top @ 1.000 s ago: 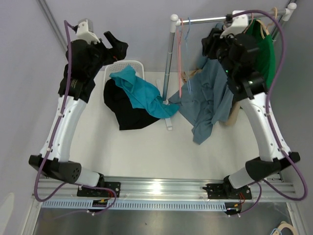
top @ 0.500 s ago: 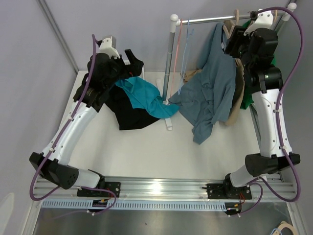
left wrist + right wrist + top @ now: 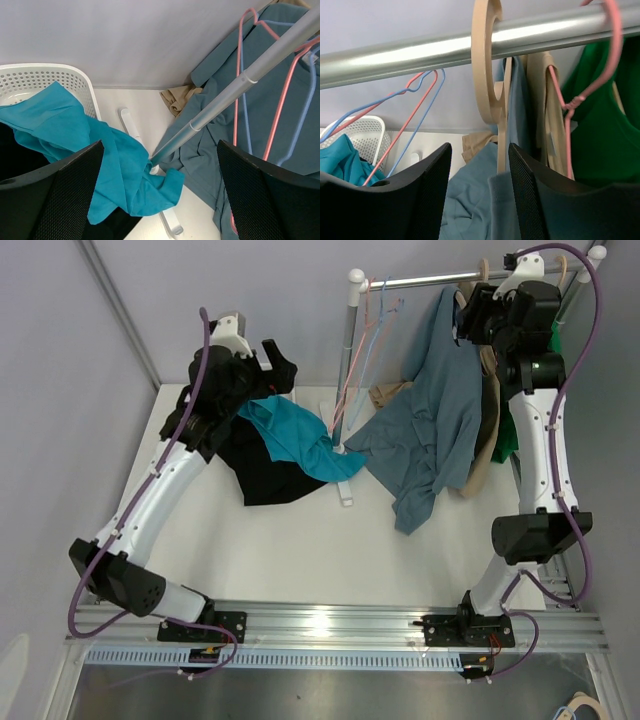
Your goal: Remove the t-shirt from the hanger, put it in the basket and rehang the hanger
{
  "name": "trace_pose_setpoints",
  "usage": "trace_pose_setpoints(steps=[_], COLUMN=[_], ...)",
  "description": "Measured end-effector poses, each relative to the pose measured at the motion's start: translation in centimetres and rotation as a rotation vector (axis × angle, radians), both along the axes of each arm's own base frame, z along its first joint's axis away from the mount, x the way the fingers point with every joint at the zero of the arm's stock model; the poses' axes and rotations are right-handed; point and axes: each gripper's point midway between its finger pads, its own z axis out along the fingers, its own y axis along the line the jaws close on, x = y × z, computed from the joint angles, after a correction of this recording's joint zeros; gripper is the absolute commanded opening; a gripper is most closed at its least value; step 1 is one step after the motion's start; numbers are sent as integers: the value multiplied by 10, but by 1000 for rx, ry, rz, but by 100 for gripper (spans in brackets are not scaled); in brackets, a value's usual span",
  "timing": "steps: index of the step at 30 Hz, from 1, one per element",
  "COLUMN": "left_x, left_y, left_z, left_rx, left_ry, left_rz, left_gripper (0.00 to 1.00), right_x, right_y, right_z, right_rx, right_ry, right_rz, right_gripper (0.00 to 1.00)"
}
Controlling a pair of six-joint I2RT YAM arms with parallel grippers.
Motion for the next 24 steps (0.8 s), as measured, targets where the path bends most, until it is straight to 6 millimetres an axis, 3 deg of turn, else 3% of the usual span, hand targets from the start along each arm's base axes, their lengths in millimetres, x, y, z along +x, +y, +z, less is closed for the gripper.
trace_pose_setpoints(steps=[10, 11, 12, 14, 24], left_x=[20, 21, 21, 22, 21], left_y=[-11, -12, -13, -13, -17], left_z=[-16, -16, -16, -15, -3], left_rx=[36, 36, 39, 42, 44], left_ry=[27, 25, 24, 20, -11], left_rz=[-18, -22, -25, -27, -40], left_gripper=[99, 100, 99, 100, 99], right_x=[36, 38, 40, 44, 47], right_y=[5, 5, 5, 4, 8], right_z=[-21, -21, -21, -19, -18], right_rx=[-2, -5, -11, -23, -19], right_ry=[-42, -50, -58, -75, -88], right_rz=[34, 34, 34, 32, 56], right_gripper=[45, 40, 17, 0, 0])
